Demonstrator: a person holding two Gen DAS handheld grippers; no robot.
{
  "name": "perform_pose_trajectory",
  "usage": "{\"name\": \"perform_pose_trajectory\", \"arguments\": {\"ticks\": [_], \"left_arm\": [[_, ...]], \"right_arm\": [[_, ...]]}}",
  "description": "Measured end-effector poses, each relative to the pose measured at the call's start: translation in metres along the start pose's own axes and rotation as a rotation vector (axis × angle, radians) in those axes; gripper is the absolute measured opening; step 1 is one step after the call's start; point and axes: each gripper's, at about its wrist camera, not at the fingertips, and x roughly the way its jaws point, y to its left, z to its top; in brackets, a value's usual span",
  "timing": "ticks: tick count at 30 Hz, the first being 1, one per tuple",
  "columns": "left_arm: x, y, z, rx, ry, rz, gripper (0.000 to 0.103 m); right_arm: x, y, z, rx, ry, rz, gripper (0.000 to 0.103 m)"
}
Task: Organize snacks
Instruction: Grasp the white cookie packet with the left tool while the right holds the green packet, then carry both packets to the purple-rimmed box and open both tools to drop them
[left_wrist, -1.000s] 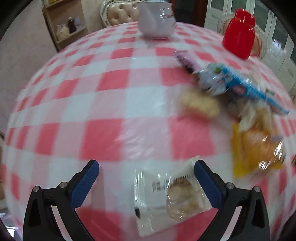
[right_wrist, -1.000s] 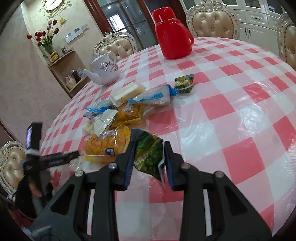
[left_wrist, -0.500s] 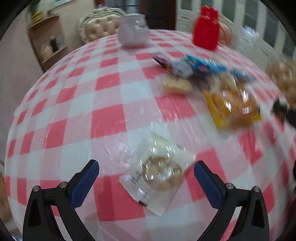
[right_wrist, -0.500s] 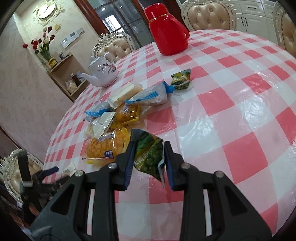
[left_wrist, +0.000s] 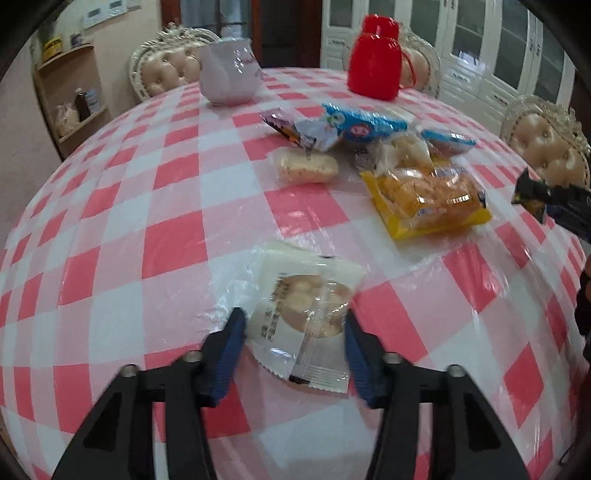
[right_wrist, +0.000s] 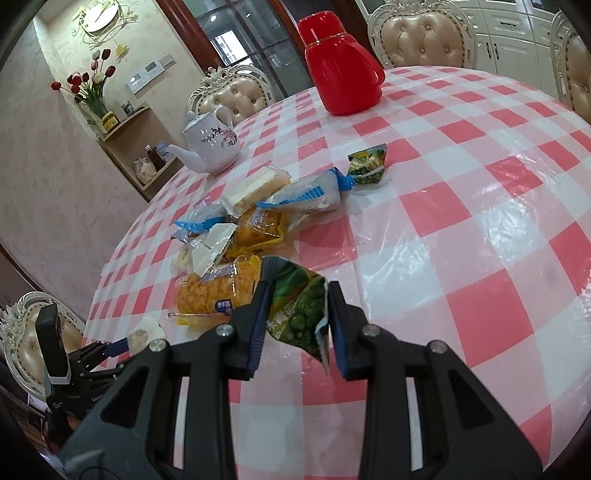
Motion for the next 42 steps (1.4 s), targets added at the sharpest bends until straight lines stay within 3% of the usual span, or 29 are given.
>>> {"name": "perform_pose_trajectory", "arguments": {"ticks": [4, 16, 28, 42], "left_arm": [[0.002, 0.004, 0.003, -0.084, -0.027, 0.014, 0.047], [-0.008, 0.009, 0.001, -0.168, -0.11, 0.07, 0.046], [-0.038, 0.002, -0.025, -0.235, -0.189, 0.086, 0.046], [-0.093, 0.022, -0.072, -0.388, -0.268, 0.108, 0.046]], "right_arm": [[0.002, 0.005, -0.003, -0.024, 0.002, 0.004, 0.035], [0.006, 0.032, -0.016, -0.124, -0.001, 0.076, 0.035], [0.008, 0.065, -0.041, -0.211, 0.022, 0.144, 0.035], [0.0, 0.137, -0.102, -0.333, 0.086, 0.253, 0.035]]}}
